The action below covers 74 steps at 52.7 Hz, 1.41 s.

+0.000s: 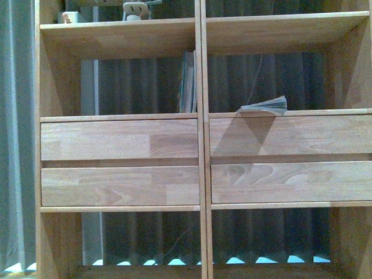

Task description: Organize books on shelf

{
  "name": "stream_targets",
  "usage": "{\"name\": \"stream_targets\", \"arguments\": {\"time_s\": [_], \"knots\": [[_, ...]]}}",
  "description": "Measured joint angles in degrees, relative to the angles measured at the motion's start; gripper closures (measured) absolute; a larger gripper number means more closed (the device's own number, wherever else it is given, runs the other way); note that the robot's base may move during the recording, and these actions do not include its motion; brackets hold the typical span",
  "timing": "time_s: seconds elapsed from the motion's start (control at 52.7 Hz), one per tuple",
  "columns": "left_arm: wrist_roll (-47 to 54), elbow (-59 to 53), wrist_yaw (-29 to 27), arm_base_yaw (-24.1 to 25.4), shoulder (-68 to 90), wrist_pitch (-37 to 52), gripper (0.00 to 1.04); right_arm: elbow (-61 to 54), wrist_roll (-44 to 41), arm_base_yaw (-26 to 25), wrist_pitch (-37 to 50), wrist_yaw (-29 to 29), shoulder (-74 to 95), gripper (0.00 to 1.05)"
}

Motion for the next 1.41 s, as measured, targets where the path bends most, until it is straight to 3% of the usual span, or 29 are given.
{"name": "stream_targets", "arguments": {"time_s": [1.405], "knots": [[0.0, 0.0, 0.02, 0.0, -0.02, 0.0, 0.07, 0.0, 0.0, 0.0, 0.0, -0.02, 0.0, 0.07]]}}
